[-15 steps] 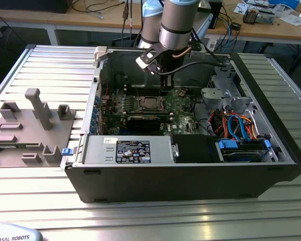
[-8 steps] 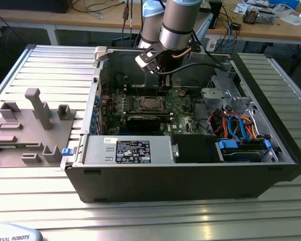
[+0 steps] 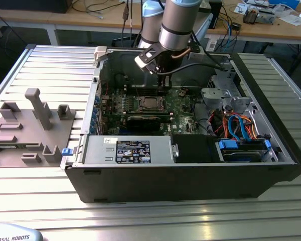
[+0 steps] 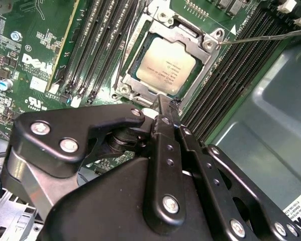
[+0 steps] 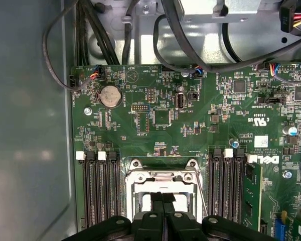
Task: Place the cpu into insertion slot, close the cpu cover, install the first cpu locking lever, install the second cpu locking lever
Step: 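Close the cpu cover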
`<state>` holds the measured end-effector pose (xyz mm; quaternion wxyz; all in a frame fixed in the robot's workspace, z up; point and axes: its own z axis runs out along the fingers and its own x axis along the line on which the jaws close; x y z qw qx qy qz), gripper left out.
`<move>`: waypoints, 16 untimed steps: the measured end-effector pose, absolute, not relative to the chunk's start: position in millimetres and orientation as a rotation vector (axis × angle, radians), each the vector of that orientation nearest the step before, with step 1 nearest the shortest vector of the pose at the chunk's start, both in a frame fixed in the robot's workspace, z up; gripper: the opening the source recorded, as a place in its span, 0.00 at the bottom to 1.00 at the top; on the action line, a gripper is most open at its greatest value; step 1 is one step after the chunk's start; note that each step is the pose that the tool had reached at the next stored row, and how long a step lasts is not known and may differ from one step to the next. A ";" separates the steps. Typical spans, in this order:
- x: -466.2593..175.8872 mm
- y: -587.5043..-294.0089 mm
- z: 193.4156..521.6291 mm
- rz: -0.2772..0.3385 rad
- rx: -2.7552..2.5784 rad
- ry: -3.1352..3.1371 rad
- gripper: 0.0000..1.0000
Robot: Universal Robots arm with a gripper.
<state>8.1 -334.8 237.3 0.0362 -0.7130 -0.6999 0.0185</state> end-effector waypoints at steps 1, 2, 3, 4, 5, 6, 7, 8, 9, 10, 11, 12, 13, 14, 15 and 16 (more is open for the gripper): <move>7.9 -334.9 237.0 0.057 -2.190 -2.150 0.11; 7.8 -334.9 236.7 0.057 -2.190 -2.150 0.11; 7.7 -334.9 236.2 0.057 -2.190 -2.150 0.11; 7.7 -334.9 235.8 0.057 -2.190 -2.150 0.11; 7.6 -334.9 234.8 0.057 -2.190 -2.150 0.11; 7.6 -334.9 234.1 0.057 -2.190 -2.150 0.11; 7.6 -334.9 233.7 0.057 -2.190 -2.150 0.11; 7.6 -334.9 233.4 0.057 -2.190 -2.150 0.11; 7.6 -335.0 232.9 0.057 -2.190 -2.150 0.11; 7.6 -334.9 232.6 0.057 -2.190 -2.150 0.11; 7.6 -334.9 232.2 0.057 -2.190 -2.150 0.11; 7.6 -334.9 231.9 0.057 -2.190 -2.150 0.11; 7.6 -334.9 231.6 0.057 -2.190 -2.150 0.11; 7.6 -334.9 231.1 0.057 -2.190 -2.150 0.11; 7.6 -334.9 230.7 0.057 -2.190 -2.150 0.11; 7.7 -334.9 230.3 0.057 -2.190 -2.150 0.11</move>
